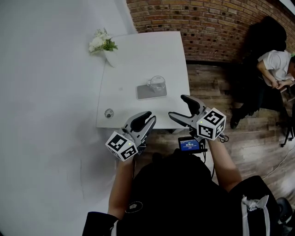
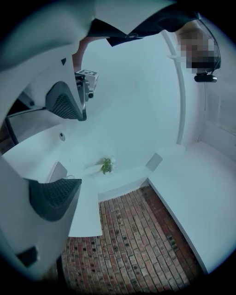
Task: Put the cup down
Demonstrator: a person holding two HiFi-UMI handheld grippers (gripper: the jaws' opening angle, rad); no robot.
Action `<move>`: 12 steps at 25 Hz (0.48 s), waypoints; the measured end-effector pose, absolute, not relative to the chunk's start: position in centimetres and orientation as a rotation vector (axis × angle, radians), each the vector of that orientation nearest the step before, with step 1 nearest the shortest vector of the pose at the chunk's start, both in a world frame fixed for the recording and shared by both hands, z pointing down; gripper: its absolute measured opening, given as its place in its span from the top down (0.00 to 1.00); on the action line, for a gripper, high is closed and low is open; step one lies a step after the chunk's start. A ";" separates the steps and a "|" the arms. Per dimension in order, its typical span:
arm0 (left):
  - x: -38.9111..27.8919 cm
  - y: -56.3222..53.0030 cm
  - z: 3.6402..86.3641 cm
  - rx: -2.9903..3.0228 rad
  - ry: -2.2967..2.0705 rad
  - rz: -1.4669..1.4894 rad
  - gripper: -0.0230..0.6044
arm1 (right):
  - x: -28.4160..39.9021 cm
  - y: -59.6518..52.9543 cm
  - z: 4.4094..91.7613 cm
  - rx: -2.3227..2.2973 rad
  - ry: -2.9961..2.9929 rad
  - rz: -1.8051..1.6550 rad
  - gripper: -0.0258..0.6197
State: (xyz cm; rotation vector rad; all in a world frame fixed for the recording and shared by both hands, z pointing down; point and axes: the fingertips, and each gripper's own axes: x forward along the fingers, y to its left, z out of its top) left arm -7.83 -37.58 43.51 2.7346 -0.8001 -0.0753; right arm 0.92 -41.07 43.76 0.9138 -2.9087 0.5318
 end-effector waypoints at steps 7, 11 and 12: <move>-8.3 -37.5 43.5 2.730 -0.802 -0.078 0.80 | 0.5 -41.6 43.9 0.909 -2.886 0.505 0.34; -8.4 -37.4 43.6 2.725 -0.807 -0.079 0.80 | 0.2 -41.4 44.0 0.894 -2.877 0.489 0.34; -8.4 -37.4 43.6 2.724 -0.808 -0.079 0.80 | 0.1 -41.3 44.0 0.891 -2.869 0.477 0.34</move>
